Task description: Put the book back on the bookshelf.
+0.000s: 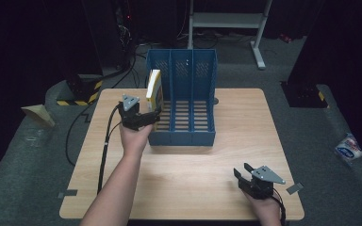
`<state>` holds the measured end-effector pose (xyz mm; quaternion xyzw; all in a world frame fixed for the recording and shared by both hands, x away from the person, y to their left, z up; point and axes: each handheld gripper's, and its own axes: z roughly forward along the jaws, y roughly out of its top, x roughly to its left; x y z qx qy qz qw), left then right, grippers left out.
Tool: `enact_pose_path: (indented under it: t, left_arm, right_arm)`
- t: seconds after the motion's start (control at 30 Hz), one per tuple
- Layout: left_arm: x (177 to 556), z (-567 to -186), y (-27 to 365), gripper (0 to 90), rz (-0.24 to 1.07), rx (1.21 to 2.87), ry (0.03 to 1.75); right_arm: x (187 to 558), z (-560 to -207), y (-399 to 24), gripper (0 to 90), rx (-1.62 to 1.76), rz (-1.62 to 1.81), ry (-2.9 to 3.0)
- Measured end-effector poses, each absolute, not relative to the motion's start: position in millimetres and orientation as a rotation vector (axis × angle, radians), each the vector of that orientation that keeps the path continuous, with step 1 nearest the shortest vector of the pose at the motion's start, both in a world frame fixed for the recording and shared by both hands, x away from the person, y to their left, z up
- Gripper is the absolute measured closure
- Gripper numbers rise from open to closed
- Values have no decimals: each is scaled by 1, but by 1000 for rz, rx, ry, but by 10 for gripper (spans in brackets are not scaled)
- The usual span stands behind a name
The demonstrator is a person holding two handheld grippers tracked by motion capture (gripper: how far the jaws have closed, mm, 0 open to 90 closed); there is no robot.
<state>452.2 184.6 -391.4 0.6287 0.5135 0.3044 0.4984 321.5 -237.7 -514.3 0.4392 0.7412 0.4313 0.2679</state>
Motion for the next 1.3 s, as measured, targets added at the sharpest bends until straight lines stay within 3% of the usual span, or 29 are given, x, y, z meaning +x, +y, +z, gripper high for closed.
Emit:
enact_pose_path:
  t: [0.4, 0.77, 1.0, 1.17, 1.3]
  left_arm:
    - [397, -419, 219, 17, 663, 1576, 1261]
    - [339, -492, 243, 19, 512, 1829, 1324]
    - [313, -528, 246, 13, 522, 1996, 1356]
    - [307, -529, 241, 1, 545, 2050, 1325]
    - [305, -531, 241, 1, 551, 2039, 1307]
  right_arm:
    - [321, -515, -236, 493, 1183, 1155, 2006]
    - [322, -518, -232, 482, 1182, 1113, 2039]
    - [323, -520, -229, 467, 1196, 1068, 2071]
    - [325, -521, -230, 415, 1267, 998, 2137]
    - [330, -523, -230, 293, 1308, 938, 2204]
